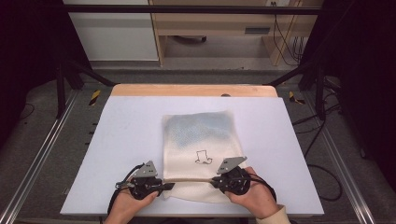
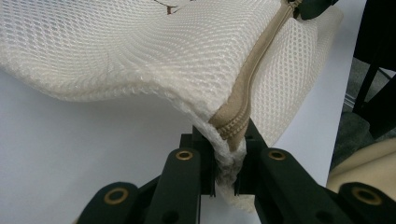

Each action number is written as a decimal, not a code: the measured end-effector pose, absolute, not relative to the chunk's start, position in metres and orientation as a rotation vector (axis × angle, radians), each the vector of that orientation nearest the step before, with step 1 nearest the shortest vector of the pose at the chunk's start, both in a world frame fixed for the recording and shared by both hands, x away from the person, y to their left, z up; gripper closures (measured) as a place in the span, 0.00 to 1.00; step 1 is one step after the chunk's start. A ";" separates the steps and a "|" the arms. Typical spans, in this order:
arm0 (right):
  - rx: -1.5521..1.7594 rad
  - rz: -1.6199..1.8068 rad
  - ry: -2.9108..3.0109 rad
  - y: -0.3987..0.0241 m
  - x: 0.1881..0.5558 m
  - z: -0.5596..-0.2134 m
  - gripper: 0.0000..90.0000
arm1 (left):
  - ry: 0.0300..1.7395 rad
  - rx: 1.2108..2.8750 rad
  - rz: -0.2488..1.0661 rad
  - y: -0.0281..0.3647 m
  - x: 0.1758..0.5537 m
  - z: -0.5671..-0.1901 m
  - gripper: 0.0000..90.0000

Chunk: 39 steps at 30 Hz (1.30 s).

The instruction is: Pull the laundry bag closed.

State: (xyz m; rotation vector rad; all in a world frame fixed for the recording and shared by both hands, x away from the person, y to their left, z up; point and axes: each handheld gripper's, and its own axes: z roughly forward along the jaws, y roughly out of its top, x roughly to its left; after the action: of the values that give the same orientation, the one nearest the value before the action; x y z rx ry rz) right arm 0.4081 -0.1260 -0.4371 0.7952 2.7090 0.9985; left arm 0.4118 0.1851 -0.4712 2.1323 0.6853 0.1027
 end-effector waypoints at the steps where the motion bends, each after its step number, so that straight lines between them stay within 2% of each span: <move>1: 0.791 0.993 2.709 -0.126 0.408 -0.437 0.91 | 0.685 2.137 0.108 0.185 0.412 -0.472 0.91; 39: 0.844 1.001 2.671 -0.145 0.405 -0.435 0.91 | 0.684 2.136 0.130 0.186 0.411 -0.470 0.91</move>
State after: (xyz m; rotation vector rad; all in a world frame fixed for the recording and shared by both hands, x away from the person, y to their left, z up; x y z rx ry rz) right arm 0.4046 -0.1452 -0.4351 0.8436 2.6710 1.0012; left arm 0.4110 0.1856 -0.4701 2.1363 0.6842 0.1302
